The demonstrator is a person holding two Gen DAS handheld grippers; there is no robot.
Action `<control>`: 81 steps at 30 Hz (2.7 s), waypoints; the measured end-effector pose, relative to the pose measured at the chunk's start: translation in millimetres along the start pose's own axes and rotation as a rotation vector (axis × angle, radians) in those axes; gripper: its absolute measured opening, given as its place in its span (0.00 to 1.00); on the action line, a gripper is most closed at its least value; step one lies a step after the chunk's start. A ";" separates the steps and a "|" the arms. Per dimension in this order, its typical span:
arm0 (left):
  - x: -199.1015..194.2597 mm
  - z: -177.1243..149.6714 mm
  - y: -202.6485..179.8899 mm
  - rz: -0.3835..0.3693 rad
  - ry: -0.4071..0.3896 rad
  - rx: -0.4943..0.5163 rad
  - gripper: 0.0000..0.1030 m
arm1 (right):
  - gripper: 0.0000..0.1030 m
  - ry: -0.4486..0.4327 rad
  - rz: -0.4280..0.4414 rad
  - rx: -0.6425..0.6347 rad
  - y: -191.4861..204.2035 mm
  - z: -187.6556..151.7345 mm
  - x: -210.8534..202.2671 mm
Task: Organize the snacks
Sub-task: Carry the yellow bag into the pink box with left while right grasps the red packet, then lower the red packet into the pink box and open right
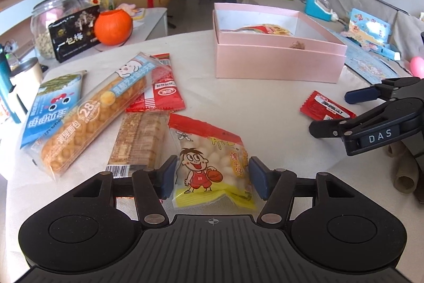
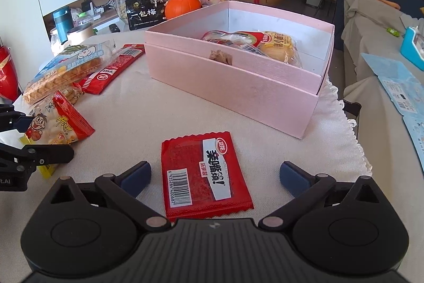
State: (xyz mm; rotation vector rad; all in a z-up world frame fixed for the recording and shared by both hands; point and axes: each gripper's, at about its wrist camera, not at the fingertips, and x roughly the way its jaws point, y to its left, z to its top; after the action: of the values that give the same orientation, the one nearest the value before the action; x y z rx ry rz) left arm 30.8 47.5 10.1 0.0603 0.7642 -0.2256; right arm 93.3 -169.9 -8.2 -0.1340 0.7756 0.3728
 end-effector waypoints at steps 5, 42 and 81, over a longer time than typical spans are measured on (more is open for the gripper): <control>-2.2 2.3 3.4 -0.103 0.014 -0.023 0.61 | 0.92 -0.002 -0.001 -0.009 6.1 4.0 0.7; -49.1 19.4 -13.3 -0.177 -0.110 0.036 0.55 | 0.57 -0.040 0.026 -0.101 16.6 -9.8 -88.1; -5.6 25.8 126.7 0.091 -0.166 -0.239 0.53 | 0.81 -0.053 0.029 0.059 -6.7 112.2 -24.2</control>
State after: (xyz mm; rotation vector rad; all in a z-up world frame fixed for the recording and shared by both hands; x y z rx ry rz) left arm 72.8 168.4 29.1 -0.1483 0.6172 -0.0504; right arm 153.8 -154.4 88.3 -0.0575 0.7362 0.3788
